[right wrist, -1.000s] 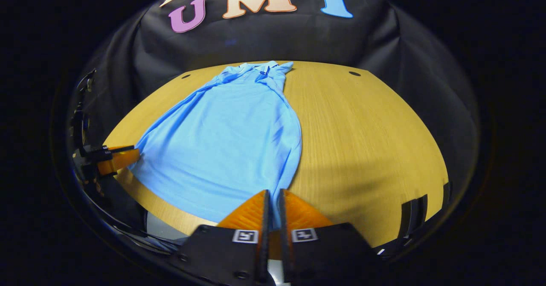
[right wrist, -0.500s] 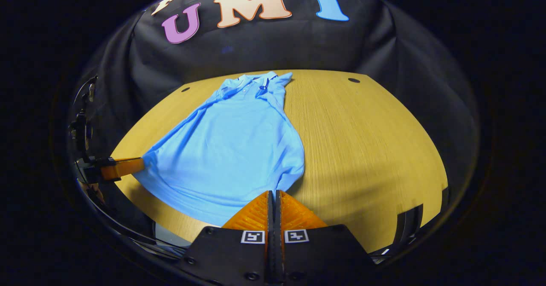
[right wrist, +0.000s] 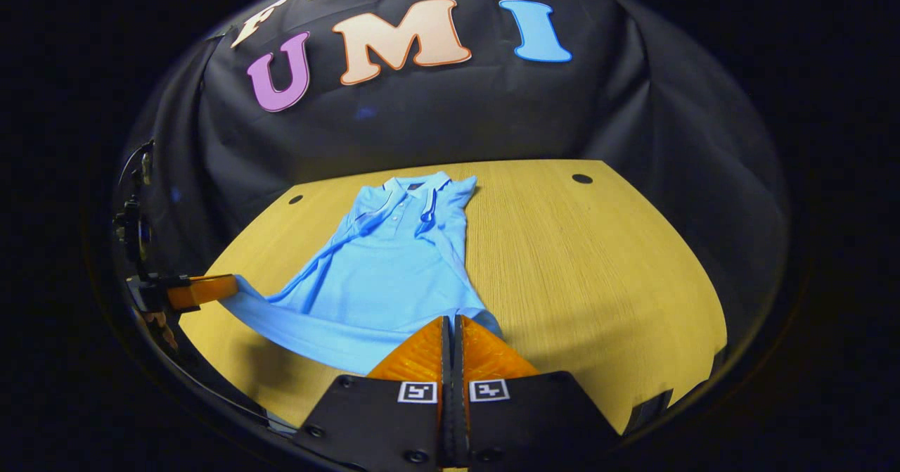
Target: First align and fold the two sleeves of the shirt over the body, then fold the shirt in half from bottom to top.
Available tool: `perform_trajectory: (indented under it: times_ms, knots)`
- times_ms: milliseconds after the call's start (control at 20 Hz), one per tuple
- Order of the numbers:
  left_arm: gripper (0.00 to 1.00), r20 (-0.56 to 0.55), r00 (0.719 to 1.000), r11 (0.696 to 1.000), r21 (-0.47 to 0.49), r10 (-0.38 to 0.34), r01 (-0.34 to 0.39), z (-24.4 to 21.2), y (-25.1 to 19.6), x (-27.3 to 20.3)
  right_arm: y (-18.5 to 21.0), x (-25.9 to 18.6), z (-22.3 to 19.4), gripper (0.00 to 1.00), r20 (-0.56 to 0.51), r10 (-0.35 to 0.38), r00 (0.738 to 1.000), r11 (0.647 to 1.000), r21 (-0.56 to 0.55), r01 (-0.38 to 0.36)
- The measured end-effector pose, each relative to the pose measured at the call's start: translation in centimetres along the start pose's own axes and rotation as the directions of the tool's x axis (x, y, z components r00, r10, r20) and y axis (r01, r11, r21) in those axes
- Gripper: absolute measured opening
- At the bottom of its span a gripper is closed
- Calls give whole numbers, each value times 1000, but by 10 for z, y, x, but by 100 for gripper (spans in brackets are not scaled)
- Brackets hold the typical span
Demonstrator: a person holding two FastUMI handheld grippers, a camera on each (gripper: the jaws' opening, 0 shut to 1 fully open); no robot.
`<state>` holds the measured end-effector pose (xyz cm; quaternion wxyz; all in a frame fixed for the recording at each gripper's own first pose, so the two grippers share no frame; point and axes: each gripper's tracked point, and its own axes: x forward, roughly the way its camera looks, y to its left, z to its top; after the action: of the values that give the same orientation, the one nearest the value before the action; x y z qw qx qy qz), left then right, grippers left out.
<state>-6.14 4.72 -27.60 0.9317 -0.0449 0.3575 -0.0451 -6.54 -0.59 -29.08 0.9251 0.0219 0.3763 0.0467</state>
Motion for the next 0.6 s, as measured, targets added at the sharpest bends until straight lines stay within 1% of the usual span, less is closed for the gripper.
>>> perform_trajectory:
  times_ms: [200, 350, 400, 450, 600]
  knots:
    - [0, 35, 999, 1000, -2, -8, 8, 45, 7, 32, 4, 32, 53, 2, 60, -14, 998, 1000, 17, 13]
    - [0, 60, 998, 1000, 18, -14, 13, 79, 12, 56, 5, 58, 91, 2, 100, -24, 995, 999, 24, 22]
    - [0, 73, 997, 1000, 23, -17, 16, 91, 13, 66, 7, 67, 102, 0, 112, -27, 993, 999, 20, 25]
    - [0, 79, 997, 999, 31, -21, 19, 102, 13, 75, 7, 76, 113, 2, 126, -31, 992, 999, 16, 29]
    - [0, 101, 995, 999, 46, -25, 20, 133, 17, 107, 12, 107, 140, 2, 151, -39, 988, 999, 8, 38]
